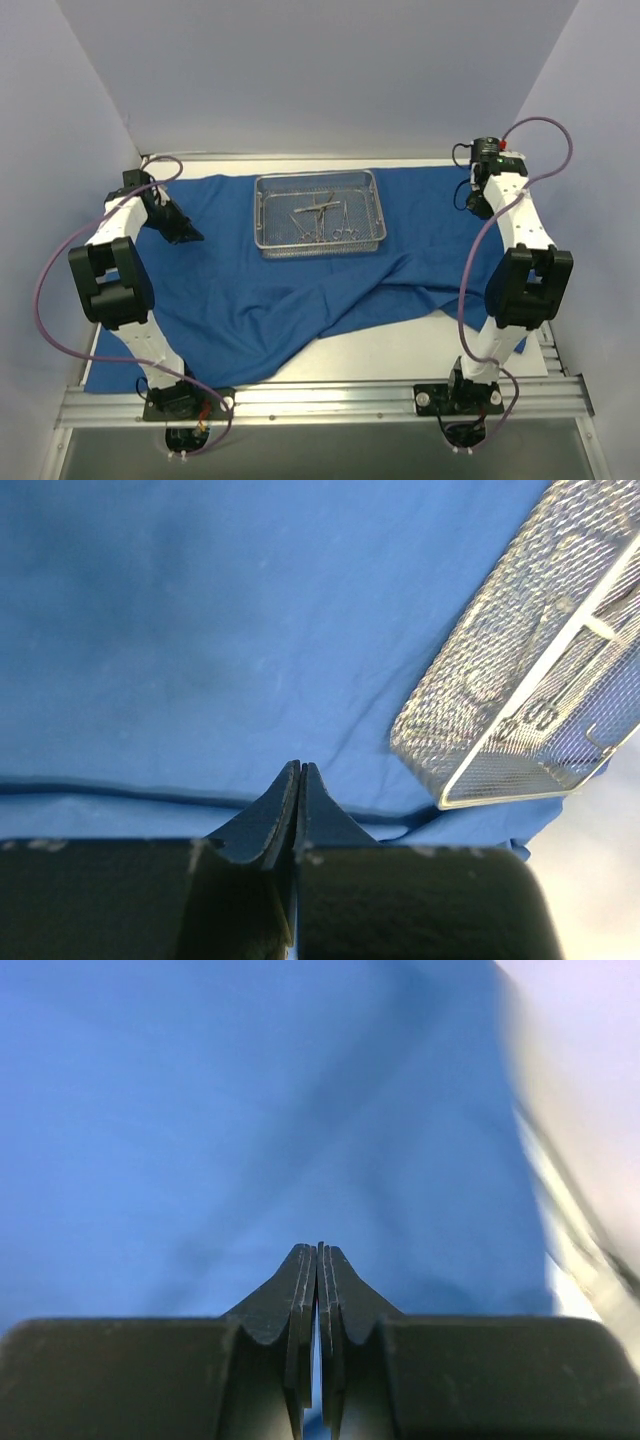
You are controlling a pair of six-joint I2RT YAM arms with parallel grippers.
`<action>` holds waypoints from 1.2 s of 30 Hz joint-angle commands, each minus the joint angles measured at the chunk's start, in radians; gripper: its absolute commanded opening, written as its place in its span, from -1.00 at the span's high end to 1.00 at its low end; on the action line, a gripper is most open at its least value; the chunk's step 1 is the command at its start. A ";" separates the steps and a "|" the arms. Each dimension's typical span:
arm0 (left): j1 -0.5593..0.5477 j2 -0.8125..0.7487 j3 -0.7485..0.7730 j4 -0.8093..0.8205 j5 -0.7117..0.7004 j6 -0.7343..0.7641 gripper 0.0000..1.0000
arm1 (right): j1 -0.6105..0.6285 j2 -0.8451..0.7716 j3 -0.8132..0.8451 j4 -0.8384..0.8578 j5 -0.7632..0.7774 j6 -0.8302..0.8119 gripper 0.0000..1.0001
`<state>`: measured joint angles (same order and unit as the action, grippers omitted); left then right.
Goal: Open and lay out the surgical kit
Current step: Smooth out the surgical kit at the center of the board.
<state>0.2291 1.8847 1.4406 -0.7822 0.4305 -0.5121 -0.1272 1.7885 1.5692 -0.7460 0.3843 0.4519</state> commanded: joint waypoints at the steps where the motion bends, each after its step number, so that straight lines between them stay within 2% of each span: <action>1: -0.025 0.024 0.075 0.012 -0.035 0.021 0.95 | 0.040 0.083 0.100 0.094 -0.103 -0.068 1.00; 5: -0.039 0.048 0.086 0.011 -0.061 -0.012 0.95 | 0.047 0.264 0.270 0.139 -0.251 -0.036 1.00; 7: -0.045 0.053 0.087 0.001 -0.097 -0.023 0.95 | 0.055 0.322 0.293 0.143 -0.335 -0.007 1.00; 11: -0.076 0.114 0.144 -0.103 -0.197 -0.043 0.95 | 0.064 0.365 0.284 0.168 -0.410 -0.012 1.00; 17: -0.106 0.180 0.155 -0.111 -0.196 -0.045 0.95 | 0.063 0.406 0.203 0.240 -0.488 -0.047 1.00; 24: -0.129 0.373 0.357 -0.310 -0.294 -0.107 0.95 | 0.060 0.482 0.147 0.319 -0.561 -0.027 1.00; 28: -0.125 0.462 0.489 -0.353 -0.322 -0.135 0.95 | 0.054 0.573 0.179 0.333 -0.582 -0.013 1.00; 35: -0.122 0.707 0.835 -0.482 -0.308 -0.135 0.95 | 0.049 0.670 0.259 0.344 -0.627 0.025 1.00; 36: -0.122 0.734 0.924 -0.506 -0.306 -0.135 0.95 | 0.047 0.680 0.282 0.343 -0.630 0.030 1.00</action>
<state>0.0994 2.5099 2.2215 -1.3109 0.1825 -0.6327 -0.0856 2.3379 1.8595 -0.3874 -0.2626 0.4683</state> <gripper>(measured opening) 0.029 0.035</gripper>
